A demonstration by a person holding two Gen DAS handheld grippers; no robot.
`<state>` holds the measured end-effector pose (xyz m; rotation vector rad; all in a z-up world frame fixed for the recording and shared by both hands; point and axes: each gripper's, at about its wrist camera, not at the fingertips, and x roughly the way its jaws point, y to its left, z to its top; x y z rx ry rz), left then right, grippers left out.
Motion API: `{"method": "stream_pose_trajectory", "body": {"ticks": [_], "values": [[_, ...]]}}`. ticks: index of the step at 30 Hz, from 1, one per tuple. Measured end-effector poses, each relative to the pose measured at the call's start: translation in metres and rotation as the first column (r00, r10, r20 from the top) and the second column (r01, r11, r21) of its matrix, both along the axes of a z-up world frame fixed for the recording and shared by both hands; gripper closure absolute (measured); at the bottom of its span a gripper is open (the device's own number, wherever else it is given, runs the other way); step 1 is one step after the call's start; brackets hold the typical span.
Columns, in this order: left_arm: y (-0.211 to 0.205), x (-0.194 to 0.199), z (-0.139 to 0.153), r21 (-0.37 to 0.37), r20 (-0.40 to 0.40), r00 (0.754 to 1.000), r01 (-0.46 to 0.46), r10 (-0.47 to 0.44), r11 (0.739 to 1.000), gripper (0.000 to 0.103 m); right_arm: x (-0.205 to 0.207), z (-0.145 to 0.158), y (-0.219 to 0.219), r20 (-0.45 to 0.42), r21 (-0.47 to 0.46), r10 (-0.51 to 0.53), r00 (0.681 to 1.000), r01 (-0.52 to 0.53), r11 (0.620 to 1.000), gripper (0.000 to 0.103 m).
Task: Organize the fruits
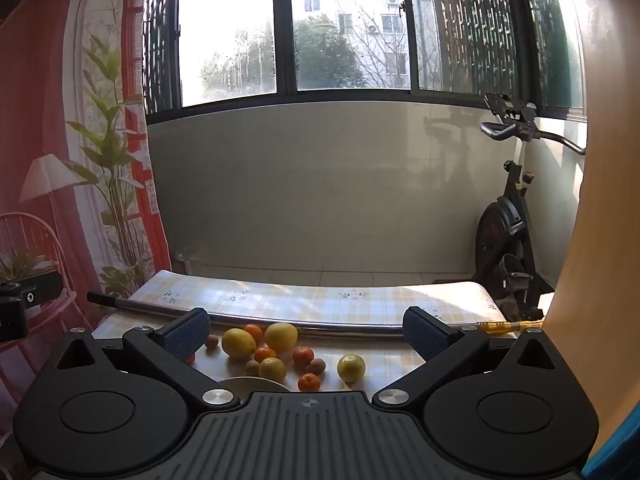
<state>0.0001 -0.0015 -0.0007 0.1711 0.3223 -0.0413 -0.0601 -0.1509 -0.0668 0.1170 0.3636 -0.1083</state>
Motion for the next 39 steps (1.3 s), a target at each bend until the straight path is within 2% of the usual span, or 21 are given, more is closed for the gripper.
{"method": "stream_pose_trajectory", "body": {"ticks": [4,7,39], "values": [[0.0054,-0.0032,0.0025,-0.026,0.014,1.0,-0.008,0.009,1.0,0.0,-0.0002,0.0002,0.0002,-0.001,0.008,0.001,1.0,-0.001,1.0,0.0],[0.0007,-0.0041,0.0007,-0.011,0.024,1.0,-0.017,0.017,1.0,0.0,-0.0004,0.0005,0.0004,-0.001,0.008,0.001,1.0,-0.001,1.0,0.0],[0.0085,-0.0085,0.0006,-0.035,0.041,0.999,-0.005,0.006,0.999,0.0,-0.0071,0.0083,-0.0011,0.015,0.004,-0.012,1.0,0.012,1.0,0.0]]}}
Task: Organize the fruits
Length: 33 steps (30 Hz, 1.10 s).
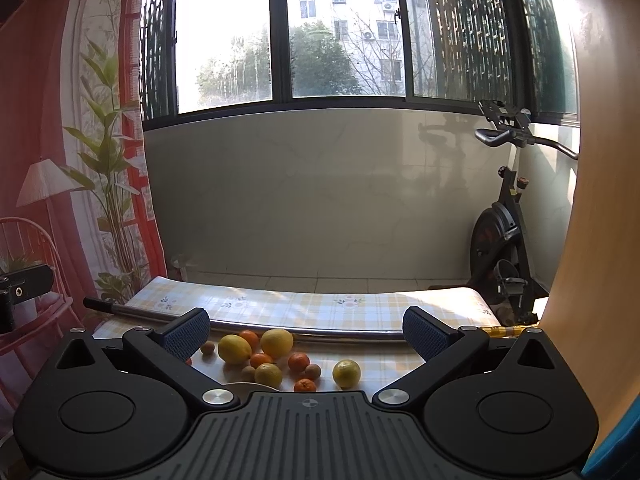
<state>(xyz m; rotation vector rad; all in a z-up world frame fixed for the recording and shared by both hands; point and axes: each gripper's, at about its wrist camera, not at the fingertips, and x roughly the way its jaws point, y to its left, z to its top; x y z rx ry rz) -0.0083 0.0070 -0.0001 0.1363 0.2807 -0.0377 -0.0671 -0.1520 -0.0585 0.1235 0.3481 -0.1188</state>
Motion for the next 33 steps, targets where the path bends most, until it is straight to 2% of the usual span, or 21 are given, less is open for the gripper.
{"method": "stream_pose_trajectory", "body": {"ticks": [33], "values": [[0.0005,0.0009,-0.0014,-0.008,-0.011,1.0,0.003,-0.003,1.0,0.0,-0.0004,0.0008,-0.0004,0.002,-0.002,0.001,1.0,-0.001,1.0,0.0]]}}
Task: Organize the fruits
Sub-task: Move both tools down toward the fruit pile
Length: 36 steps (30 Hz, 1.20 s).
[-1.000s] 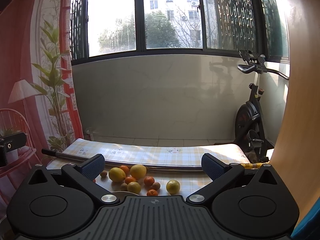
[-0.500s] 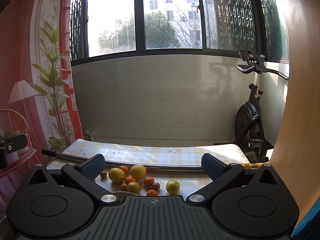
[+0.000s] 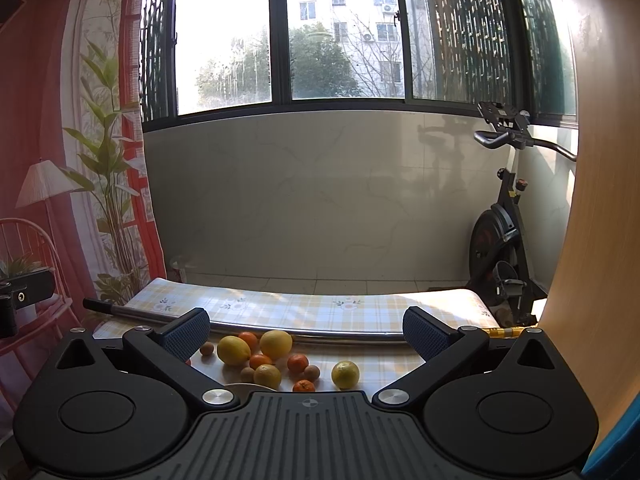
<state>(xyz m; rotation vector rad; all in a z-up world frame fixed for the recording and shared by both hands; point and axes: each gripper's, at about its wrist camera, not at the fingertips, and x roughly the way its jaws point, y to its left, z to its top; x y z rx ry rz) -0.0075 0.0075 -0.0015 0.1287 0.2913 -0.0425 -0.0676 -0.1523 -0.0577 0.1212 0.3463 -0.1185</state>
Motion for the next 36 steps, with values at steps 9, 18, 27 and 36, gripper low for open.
{"method": "stream_pose_trajectory", "body": {"ticks": [9,18,27,36], "values": [[0.0,0.001,0.0,0.0,-0.001,1.0,0.001,-0.001,1.0,0.0,0.0,0.0,0.0,0.0,0.002,0.002,1.0,-0.002,1.0,0.0],[0.004,0.01,-0.002,-0.022,-0.024,0.998,-0.05,0.049,0.999,0.0,0.003,-0.001,-0.004,-0.005,0.04,0.017,1.0,-0.016,0.999,0.0],[0.045,0.061,-0.021,-0.176,-0.08,0.997,0.004,-0.019,0.984,0.0,0.048,-0.019,-0.037,-0.008,0.055,0.041,0.999,-0.041,0.998,0.0],[0.073,0.12,-0.044,-0.232,-0.127,0.992,-0.035,0.006,0.972,0.001,0.11,-0.046,-0.078,-0.02,0.017,0.024,1.0,-0.023,1.0,0.0]]}}
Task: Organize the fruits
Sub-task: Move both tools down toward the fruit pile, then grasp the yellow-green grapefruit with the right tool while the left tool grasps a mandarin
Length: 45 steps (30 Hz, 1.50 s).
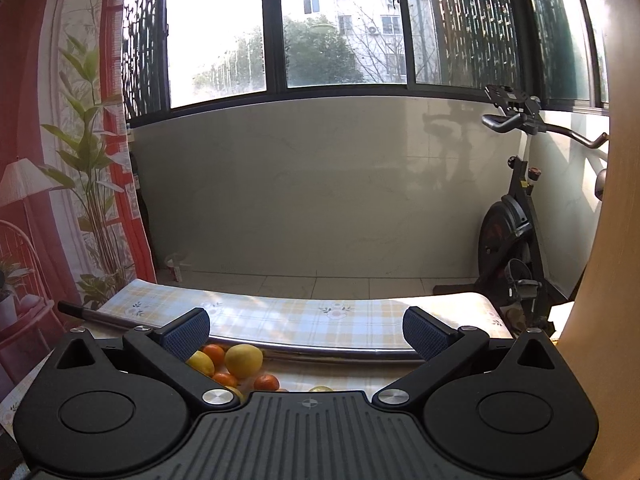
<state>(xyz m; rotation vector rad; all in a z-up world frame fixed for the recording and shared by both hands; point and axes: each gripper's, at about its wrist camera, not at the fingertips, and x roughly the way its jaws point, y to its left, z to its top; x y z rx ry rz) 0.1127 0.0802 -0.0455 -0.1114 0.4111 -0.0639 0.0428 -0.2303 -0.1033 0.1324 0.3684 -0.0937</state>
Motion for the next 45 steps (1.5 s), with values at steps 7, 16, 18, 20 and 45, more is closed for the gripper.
{"method": "stream_pose_trajectory", "body": {"ticks": [7,16,18,20,45], "values": [[0.002,0.026,-0.014,-0.015,-0.02,0.999,0.028,-0.028,0.999,0.001,0.045,-0.039,-0.02,-0.059,0.071,0.053,0.997,-0.048,0.996,0.0],[0.027,0.052,-0.049,-0.046,-0.115,0.993,-0.025,0.02,0.999,0.007,0.077,-0.093,-0.024,-0.164,0.136,0.066,0.984,-0.043,0.99,0.0],[0.03,0.052,-0.054,-0.028,-0.084,0.996,-0.011,0.008,1.0,0.007,0.081,-0.102,-0.022,-0.177,0.124,0.07,0.982,-0.049,0.991,0.0],[0.029,0.054,-0.059,0.001,-0.09,0.996,0.013,-0.013,1.0,0.007,0.084,-0.11,-0.019,-0.183,0.119,0.077,0.98,-0.055,0.991,0.0],[0.023,0.109,-0.104,0.152,-0.204,0.979,0.023,0.009,0.988,0.007,0.137,-0.191,-0.019,-0.252,0.056,0.069,0.965,-0.056,0.997,0.037]]}}
